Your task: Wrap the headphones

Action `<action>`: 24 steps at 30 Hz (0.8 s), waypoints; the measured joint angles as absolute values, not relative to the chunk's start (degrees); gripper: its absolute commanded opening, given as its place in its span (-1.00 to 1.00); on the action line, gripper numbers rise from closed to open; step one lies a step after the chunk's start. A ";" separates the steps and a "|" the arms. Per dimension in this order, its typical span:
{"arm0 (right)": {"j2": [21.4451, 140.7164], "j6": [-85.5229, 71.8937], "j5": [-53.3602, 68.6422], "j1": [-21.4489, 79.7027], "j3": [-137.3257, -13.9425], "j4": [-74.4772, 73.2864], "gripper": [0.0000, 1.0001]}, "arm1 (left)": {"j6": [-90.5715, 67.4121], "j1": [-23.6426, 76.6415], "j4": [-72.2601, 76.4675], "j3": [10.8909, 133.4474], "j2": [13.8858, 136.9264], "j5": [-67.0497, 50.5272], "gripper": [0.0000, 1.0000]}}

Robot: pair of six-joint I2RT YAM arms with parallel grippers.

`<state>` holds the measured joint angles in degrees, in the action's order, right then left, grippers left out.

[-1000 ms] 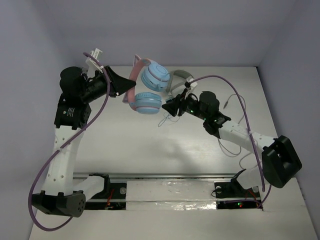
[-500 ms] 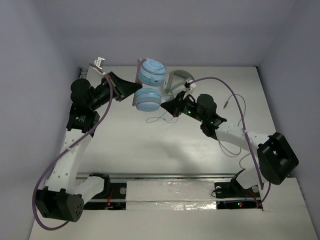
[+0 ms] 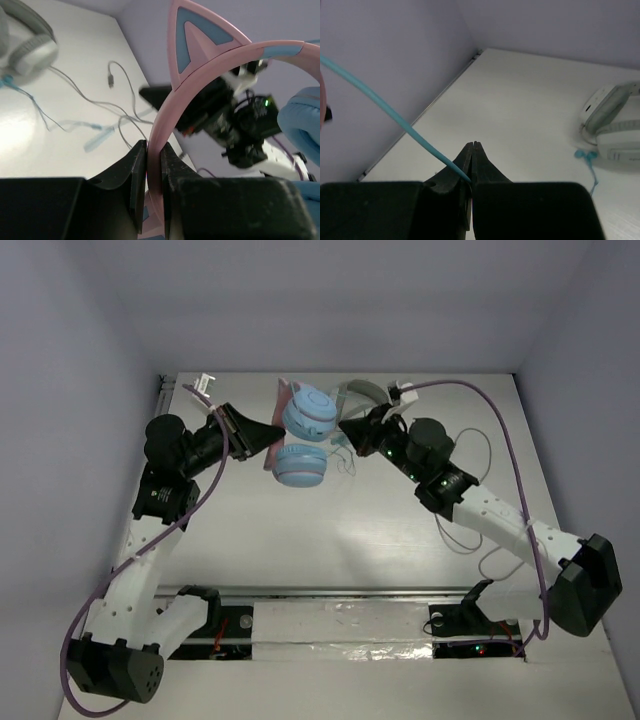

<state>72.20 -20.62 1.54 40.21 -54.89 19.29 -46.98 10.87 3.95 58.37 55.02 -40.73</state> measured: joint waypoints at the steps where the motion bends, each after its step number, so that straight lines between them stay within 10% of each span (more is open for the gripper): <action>1: 72.97 -19.99 0.80 40.18 -56.82 18.68 -1.00 | -47.55 10.87 4.49 56.75 54.15 -42.06 -1.00; 24: 79.48 -23.07 5.15 45.69 -50.26 20.21 -1.00 | -63.64 11.97 27.88 48.75 60.51 -29.28 -1.00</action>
<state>79.48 -23.07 5.15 45.69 -50.26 20.21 -63.64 11.97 27.88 48.75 60.51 -29.28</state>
